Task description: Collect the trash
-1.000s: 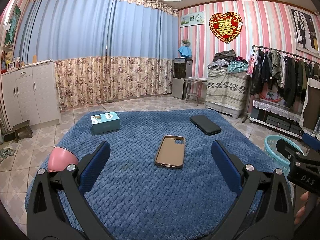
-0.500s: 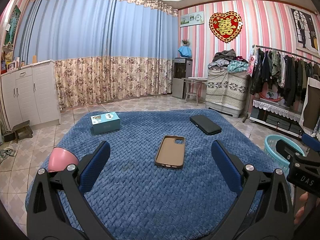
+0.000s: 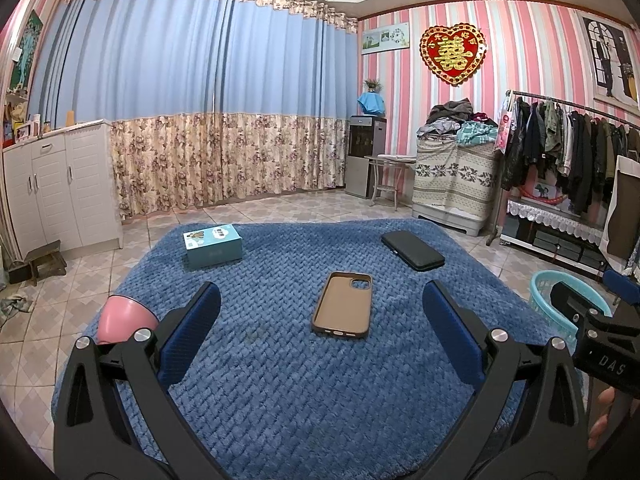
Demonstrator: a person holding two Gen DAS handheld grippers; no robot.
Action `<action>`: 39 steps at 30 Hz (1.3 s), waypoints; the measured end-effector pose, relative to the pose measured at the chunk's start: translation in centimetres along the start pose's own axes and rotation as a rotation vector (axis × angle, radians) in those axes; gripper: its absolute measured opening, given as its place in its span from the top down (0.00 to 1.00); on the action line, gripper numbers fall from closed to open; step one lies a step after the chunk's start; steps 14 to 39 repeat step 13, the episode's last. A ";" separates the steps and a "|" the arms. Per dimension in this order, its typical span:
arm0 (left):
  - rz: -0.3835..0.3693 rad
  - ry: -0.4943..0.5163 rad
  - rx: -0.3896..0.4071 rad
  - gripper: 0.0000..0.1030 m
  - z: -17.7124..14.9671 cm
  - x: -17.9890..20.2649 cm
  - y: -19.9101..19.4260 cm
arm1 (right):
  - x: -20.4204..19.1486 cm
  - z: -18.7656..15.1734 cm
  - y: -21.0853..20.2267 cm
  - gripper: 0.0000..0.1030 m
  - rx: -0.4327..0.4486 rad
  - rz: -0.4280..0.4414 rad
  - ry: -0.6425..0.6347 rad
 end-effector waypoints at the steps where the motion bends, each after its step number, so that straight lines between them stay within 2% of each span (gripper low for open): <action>1: 0.002 0.000 0.001 0.05 0.0 0.0 0.0 | 0.0 -0.1 0.0 0.04 0.000 0.000 0.002; 39: 0.000 0.019 0.009 0.05 0.3 -0.2 0.1 | 0.0 -0.1 0.0 0.04 -0.001 -0.002 0.002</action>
Point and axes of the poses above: each gripper's, at about its wrist camera, not at the fingertips, and y roughly the way its jaws point, x to its right, z to its top, the point moved 8 cm from there along y, roughly the way its jaws point
